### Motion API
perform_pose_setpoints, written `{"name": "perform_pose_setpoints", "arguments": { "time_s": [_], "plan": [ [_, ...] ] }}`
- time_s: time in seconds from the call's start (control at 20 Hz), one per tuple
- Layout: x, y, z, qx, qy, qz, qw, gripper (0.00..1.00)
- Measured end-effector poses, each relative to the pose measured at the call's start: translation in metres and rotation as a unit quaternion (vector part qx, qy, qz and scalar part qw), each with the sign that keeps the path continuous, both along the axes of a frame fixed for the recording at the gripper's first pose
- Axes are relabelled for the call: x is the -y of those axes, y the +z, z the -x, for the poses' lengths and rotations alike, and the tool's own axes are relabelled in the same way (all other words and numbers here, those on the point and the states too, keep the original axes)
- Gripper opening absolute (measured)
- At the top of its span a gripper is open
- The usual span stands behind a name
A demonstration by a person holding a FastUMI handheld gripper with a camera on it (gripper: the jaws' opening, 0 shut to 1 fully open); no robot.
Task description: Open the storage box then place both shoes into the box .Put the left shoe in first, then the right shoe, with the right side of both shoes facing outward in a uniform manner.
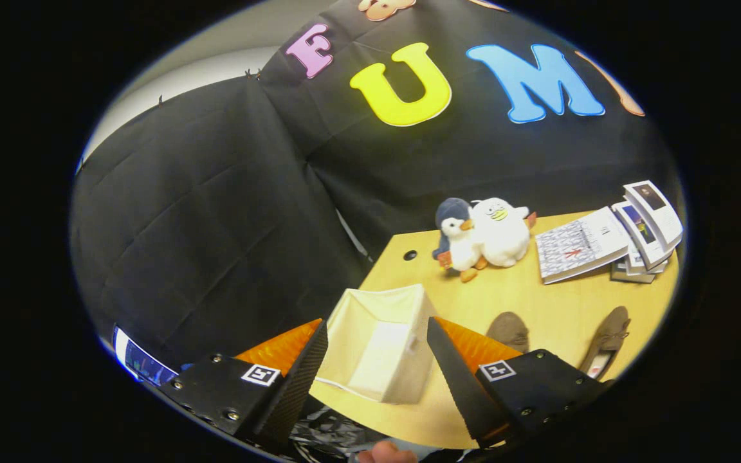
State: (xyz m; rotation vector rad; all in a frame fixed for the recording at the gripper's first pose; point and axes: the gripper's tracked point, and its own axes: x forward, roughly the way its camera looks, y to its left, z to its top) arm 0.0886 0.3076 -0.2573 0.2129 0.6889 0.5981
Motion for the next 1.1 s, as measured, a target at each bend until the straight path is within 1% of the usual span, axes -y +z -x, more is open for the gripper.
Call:
{"name": "perform_pose_setpoints", "arguments": {
  "time_s": [0.3, 0.5, 0.75, 0.9, 1.0, 1.1],
  "plan": [
    [0.084, -0.058, -0.028, -0.024, -0.043, 0.059, 0.997, 0.97],
    [0.115, -0.100, -0.036, -0.055, -0.059, 0.082, 0.993, 0.97],
    [0.137, -0.159, -0.039, -0.098, -0.034, 0.139, 0.985, 0.97],
    [0.136, -0.185, -0.044, -0.123, -0.022, 0.154, 0.980, 0.97],
    [0.134, -0.205, -0.043, -0.149, -0.008, 0.173, 0.974, 0.97],
    [0.131, -0.223, -0.044, -0.170, -0.004, 0.186, 0.968, 0.97]
  ]
}}
